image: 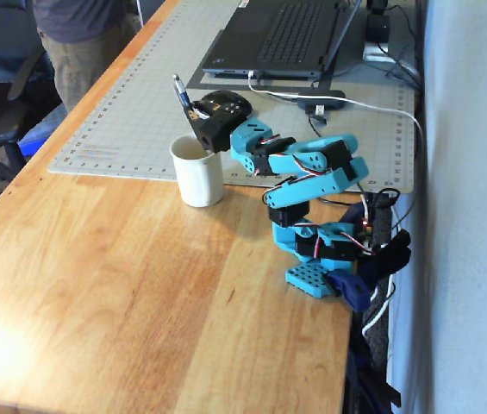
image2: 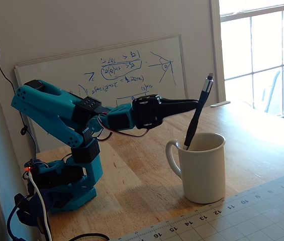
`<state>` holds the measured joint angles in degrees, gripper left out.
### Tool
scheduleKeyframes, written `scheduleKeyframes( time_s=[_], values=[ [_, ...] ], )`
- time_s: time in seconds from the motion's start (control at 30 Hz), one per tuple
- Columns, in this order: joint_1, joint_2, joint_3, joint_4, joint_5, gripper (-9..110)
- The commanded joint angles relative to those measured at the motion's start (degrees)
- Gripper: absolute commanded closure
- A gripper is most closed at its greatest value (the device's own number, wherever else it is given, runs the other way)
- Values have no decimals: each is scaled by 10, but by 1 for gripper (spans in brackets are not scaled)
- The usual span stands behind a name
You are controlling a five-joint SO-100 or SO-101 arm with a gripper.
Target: Grasp a pen and put it in a mug.
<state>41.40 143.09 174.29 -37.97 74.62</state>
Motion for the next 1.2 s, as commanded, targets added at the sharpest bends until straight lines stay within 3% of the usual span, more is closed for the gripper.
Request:
scheduleKeyframes(
  time_s=[0.0, 0.27, 0.6, 0.7, 1.0, 1.17],
  values=[
    [3, -4, -13, -16, -5, 99],
    [-29, -12, -25, -17, -6, 81],
    [-94, 2, -134, -1, -36, 81],
    [-126, 11, -139, 42, -120, 81],
    [-189, 105, -144, 253, -503, 91],
    [-227, 180, -135, 348, -626, 95]
  ],
)
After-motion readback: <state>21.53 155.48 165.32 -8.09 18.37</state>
